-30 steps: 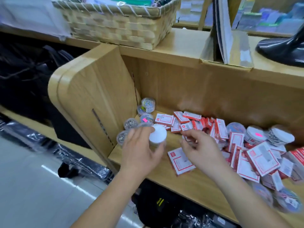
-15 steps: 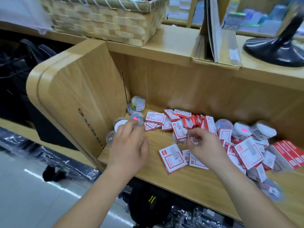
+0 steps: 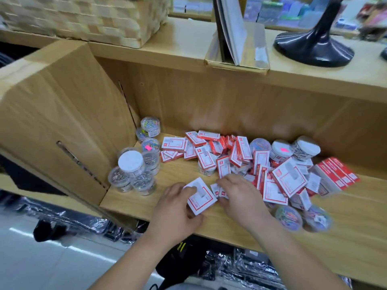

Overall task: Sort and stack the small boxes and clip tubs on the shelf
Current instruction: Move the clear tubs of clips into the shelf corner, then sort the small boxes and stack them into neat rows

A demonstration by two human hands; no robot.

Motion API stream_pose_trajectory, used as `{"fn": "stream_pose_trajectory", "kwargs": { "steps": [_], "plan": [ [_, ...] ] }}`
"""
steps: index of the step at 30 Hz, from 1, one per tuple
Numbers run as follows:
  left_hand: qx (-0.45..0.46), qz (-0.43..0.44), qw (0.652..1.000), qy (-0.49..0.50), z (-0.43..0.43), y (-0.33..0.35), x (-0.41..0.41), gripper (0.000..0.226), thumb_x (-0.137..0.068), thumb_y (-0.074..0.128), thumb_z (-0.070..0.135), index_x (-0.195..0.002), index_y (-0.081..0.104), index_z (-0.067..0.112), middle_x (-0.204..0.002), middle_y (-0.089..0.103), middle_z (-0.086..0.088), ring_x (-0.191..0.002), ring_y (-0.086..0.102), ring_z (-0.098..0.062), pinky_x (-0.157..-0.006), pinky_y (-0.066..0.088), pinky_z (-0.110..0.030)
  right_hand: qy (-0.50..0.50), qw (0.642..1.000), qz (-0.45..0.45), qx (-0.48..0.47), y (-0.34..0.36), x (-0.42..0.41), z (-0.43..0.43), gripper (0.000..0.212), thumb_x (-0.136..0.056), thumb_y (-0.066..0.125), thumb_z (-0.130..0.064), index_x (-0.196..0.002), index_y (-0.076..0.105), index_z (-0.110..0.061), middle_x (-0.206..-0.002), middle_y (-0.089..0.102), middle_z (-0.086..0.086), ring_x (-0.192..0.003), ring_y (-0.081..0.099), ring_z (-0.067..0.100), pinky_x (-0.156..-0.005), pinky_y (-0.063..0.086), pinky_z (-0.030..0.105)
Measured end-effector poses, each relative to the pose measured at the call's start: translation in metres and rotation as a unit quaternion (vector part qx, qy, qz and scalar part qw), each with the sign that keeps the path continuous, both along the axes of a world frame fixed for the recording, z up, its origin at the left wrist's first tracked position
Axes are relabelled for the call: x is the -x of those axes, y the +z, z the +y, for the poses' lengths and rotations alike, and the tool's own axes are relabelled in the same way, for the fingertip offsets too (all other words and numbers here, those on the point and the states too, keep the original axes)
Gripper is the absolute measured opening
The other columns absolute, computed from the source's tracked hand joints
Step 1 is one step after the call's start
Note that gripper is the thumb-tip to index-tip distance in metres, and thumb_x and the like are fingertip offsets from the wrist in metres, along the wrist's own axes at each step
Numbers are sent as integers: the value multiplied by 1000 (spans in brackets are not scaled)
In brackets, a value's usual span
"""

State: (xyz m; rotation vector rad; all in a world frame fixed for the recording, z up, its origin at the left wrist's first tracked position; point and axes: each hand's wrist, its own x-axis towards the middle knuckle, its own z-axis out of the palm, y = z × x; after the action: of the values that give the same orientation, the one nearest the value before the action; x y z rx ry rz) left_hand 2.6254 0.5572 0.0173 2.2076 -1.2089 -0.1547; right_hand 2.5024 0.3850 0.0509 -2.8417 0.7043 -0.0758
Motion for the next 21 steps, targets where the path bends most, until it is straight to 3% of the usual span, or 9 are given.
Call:
{"fn": "stream_pose_trajectory", "kwargs": {
  "steps": [4,8,12,15,21],
  "plan": [
    [43,15,999,8,10,-1,2,58,-63,76,41,-118,69,26,-113,61,8,-102,58,-18,-89,49,-29,7,999,50,12,5,-6,2,43,-85,65,-40,-124,62,-21,-115,54,1,-112,54,25,-87,48,38],
    [70,31,997,29,16,1,0,56,-60,80,41,-114,73,26,-110,63,7,-98,61,-19,-87,52,-37,22,997,76,24,12,-15,3,38,-92,58,-40,-125,63,-22,-115,58,2,-113,55,26,-86,46,35],
    [107,28,992,68,21,21,2,53,-63,75,47,-112,75,25,-105,64,7,-96,62,-19,-87,52,-38,-5,1000,20,1,36,-11,8,35,-95,54,-42,-124,64,-24,-116,62,1,-112,58,26,-83,49,37],
    [134,28,988,75,15,47,22,53,-64,76,54,-110,74,27,-100,62,12,-93,61,-12,-86,49,-30,-47,998,-43,-22,59,13,4,31,-93,58,-45,-119,66,-29,-116,63,-3,-109,61,24,-81,53,38],
    [169,10,985,-31,-49,75,108,55,-64,81,56,-108,74,24,-100,58,12,-97,58,-11,-83,46,-20,-126,989,-82,-10,93,117,-39,36,-88,65,-49,-121,65,-35,-120,64,-11,-114,59,17,-85,52,37]
  ]
}}
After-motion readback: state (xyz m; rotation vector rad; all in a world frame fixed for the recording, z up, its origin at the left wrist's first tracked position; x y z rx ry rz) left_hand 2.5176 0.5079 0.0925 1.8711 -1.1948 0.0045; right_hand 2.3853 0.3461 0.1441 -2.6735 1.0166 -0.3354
